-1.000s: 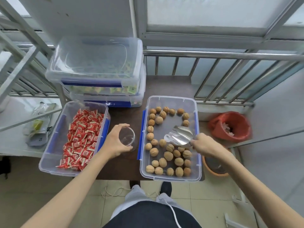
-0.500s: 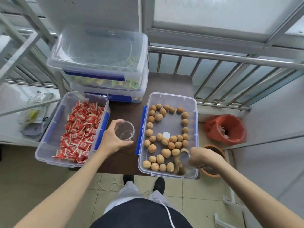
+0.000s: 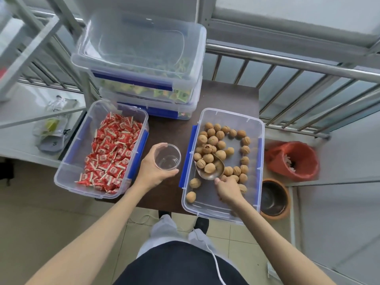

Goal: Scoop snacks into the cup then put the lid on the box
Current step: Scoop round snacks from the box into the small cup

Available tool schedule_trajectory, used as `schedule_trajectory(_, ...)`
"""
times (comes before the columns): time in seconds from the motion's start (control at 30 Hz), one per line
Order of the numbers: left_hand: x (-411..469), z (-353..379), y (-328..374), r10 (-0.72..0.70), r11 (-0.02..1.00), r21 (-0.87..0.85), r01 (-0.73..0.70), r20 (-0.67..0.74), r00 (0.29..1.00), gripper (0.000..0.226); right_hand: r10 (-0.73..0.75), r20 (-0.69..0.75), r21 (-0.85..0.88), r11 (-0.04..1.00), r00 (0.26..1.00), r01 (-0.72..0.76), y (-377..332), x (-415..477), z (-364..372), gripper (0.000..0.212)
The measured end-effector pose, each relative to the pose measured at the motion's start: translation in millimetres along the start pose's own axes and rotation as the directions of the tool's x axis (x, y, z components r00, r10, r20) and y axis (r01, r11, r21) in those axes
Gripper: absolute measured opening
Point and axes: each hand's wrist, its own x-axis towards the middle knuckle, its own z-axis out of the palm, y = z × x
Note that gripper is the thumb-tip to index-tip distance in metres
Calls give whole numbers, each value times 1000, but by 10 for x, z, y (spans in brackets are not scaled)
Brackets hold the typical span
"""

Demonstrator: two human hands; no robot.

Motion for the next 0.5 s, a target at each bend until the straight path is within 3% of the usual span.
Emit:
schedule_trajectory(0.2,5,7,4,-14,1000,19,14,4,1000,86,31,-124,264,964,992,3,-159,320,138,31)
schedule_trajectory(0.5,-5,13,24,-39,998,44,38,13,999,86,71,-118,419,908,990,-15,166,53,74,35)
